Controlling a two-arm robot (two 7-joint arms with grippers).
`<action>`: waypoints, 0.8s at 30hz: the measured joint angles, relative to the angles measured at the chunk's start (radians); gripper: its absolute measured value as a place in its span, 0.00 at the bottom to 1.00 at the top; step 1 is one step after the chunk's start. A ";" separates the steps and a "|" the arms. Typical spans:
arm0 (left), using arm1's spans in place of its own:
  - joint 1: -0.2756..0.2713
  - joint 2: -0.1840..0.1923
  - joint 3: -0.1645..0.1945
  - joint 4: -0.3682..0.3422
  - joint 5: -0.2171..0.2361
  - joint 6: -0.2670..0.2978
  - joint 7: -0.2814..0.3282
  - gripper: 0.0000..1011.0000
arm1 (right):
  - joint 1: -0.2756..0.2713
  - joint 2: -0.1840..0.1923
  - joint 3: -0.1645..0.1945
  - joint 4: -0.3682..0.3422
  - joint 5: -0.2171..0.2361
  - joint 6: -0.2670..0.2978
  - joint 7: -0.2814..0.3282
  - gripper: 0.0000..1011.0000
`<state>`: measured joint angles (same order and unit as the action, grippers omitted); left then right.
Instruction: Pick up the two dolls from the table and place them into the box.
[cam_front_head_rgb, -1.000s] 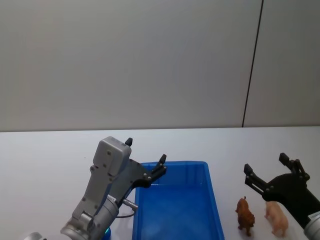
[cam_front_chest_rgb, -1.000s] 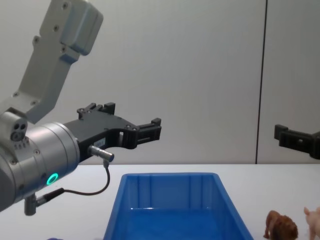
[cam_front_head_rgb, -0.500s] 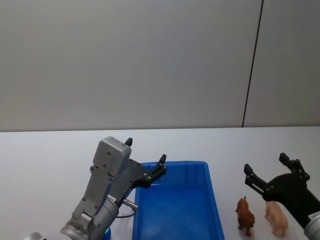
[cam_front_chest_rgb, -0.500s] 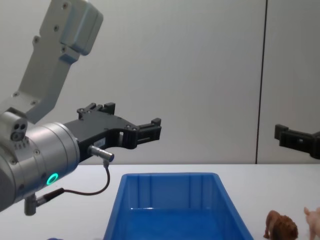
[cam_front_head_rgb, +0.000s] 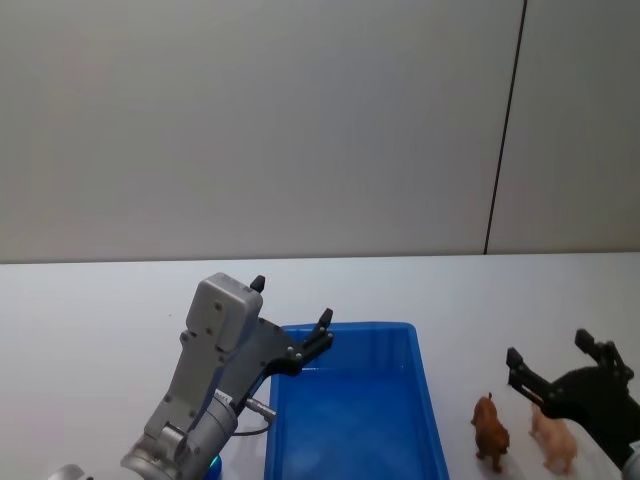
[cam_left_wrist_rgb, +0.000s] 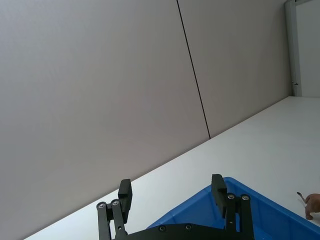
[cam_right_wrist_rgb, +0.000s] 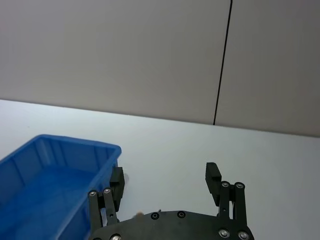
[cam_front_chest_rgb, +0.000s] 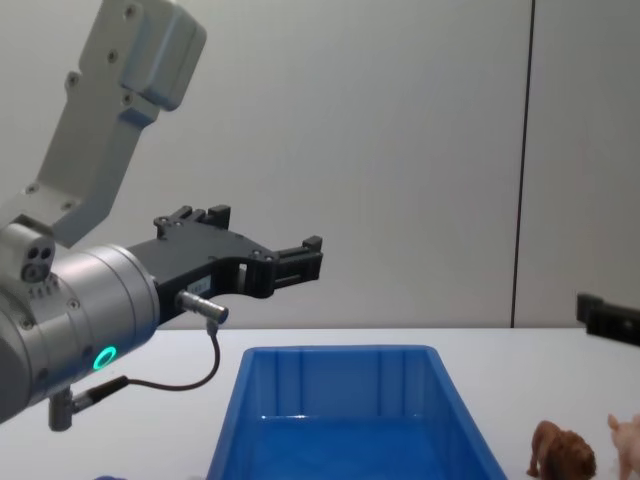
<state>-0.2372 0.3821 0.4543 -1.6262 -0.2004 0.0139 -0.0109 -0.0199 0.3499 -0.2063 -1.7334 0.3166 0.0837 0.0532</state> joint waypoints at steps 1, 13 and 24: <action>0.000 0.000 0.000 0.000 0.000 0.000 0.000 0.99 | -0.001 0.001 0.001 0.002 0.002 0.005 -0.002 0.99; 0.000 0.000 0.000 0.000 0.000 0.000 0.000 0.99 | -0.042 0.012 0.008 0.015 0.010 0.066 -0.051 0.99; 0.000 0.000 0.000 0.000 0.000 0.000 0.000 0.99 | -0.079 0.020 0.012 0.026 0.005 0.085 -0.089 0.99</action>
<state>-0.2372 0.3821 0.4542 -1.6262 -0.2004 0.0138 -0.0109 -0.0994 0.3696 -0.1942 -1.7077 0.3214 0.1682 -0.0355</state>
